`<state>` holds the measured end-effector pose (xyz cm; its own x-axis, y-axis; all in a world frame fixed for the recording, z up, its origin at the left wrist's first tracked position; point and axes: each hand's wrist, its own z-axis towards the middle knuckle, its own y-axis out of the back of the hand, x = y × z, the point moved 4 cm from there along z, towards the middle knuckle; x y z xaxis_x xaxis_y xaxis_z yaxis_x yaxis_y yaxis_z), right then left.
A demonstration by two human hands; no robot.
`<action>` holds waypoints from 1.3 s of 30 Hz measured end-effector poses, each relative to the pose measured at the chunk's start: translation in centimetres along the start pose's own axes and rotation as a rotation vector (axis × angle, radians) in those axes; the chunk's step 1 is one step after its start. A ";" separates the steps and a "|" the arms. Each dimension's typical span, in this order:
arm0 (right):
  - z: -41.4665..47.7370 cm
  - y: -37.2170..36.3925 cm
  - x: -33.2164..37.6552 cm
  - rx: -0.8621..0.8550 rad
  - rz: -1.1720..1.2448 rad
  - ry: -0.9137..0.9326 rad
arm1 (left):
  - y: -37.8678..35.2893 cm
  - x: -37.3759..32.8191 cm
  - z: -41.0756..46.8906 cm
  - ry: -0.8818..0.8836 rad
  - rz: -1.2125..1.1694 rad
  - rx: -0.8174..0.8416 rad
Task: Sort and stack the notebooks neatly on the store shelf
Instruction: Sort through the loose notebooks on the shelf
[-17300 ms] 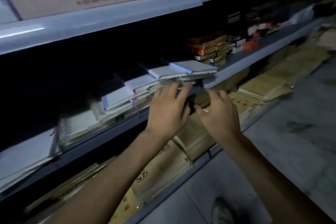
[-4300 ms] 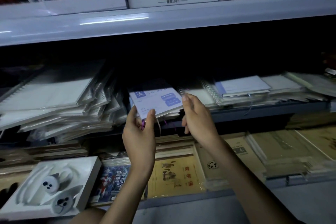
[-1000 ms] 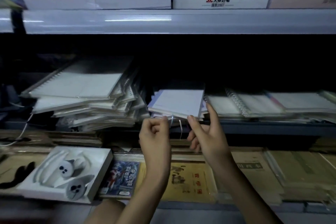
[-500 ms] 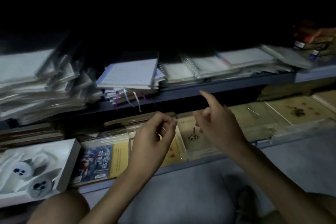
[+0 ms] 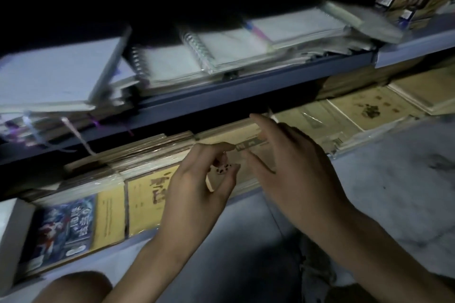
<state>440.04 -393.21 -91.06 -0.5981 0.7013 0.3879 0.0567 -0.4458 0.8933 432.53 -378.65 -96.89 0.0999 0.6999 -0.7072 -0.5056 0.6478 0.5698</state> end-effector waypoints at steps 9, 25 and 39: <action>4.4 0.6 -5.9 -0.059 0.024 -0.041 | -4.3 1.3 4.8 -0.213 0.192 -0.074; 7.2 3.0 -9.7 -0.148 0.128 -0.034 | -6.6 -3.1 5.4 -0.077 0.318 -0.204; 3.1 2.6 -2.9 -0.092 0.070 0.024 | -0.4 -1.2 -0.9 -0.091 0.414 -0.133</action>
<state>444.40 -394.65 -89.19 -0.6142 0.6536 0.4421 0.0261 -0.5431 0.8392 431.86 -379.99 -96.60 -0.0622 0.9196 -0.3879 -0.6242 0.2674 0.7340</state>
